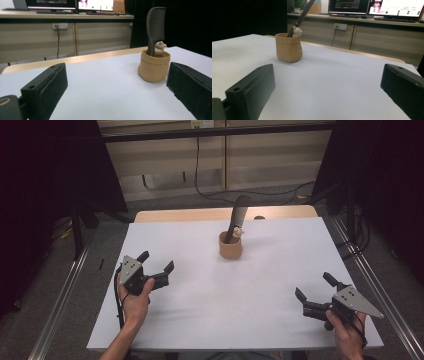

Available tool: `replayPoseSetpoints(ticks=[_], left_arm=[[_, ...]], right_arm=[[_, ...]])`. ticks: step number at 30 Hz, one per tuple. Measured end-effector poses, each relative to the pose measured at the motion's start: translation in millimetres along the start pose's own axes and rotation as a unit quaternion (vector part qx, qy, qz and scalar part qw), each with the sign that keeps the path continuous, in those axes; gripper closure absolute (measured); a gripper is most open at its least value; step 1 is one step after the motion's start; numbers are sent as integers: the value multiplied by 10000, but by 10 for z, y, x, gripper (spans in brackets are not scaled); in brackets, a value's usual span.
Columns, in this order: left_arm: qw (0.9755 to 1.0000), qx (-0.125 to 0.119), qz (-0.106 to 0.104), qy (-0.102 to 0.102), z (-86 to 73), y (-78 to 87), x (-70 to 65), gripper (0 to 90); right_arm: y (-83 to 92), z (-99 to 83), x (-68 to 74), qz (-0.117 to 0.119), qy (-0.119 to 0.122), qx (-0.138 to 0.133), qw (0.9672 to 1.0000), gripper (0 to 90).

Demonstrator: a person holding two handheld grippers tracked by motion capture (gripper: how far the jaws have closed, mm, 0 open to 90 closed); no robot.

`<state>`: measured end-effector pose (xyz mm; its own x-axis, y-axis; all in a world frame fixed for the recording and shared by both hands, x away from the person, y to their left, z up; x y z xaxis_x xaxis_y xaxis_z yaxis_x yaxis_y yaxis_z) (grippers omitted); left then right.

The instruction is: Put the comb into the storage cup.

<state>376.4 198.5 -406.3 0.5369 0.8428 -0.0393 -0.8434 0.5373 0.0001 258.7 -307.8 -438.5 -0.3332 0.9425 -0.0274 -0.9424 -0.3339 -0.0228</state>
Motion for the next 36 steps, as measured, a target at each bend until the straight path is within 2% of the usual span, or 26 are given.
replayPoseSetpoints(ticks=[3,6,11,15,18,20,27,29,30,31,32,33,36], left_arm=[[10000,-28,-36,71,17,41,-17,35],[10000,-73,-18,-6,4,78,-33,35],[10000,39,32,75,-42,159,-8,35],[9998,-126,56,116,-14,263,-13,36],[9998,-119,66,129,-3,309,-21,36],[9999,-100,44,91,-27,348,-34,36],[9998,45,212,-19,-93,485,-6,40],[9997,33,232,39,-117,541,1,39],[9996,60,262,12,-123,559,0,39],[9994,74,325,-102,-133,586,-10,39],[9995,72,286,-112,-139,600,-10,39],[9997,84,247,-41,-146,620,-13,39],[9993,134,340,-5,-175,672,-25,39]], right_arm=[[1,0,-1,0,-2,-1,10000,0],[1,0,3,-1,-4,-4,10000,0],[1,1,2,-2,-7,2,10000,0],[0,1,4,-7,-3,-1,10000,0],[1,1,5,-3,2,3,10000,0],[3,2,6,-5,-1,-5,10000,0],[-7,0,4,-16,-25,-8,10000,0],[-6,1,5,-18,-22,-11,10000,0],[-6,1,2,-23,-25,-5,10000,0],[-6,1,1,-30,-25,2,10000,0],[-7,0,0,-29,-29,11,10000,0],[-8,-1,1,-32,-30,4,10000,0],[-7,0,5,-36,-28,-9,10000,0]])
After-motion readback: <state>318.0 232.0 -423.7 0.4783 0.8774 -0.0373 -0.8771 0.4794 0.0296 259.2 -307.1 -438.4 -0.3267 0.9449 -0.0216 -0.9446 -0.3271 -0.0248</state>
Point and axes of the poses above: each handheld gripper's, and its own axes: y roughly backward along the jaws, z roughly out of its top, x roughly to its left, the point moved 1 cm from there along -y, roughly forward along the jaws, and after that the axes turned 9 degrees about -x, right-handed, at the moved point
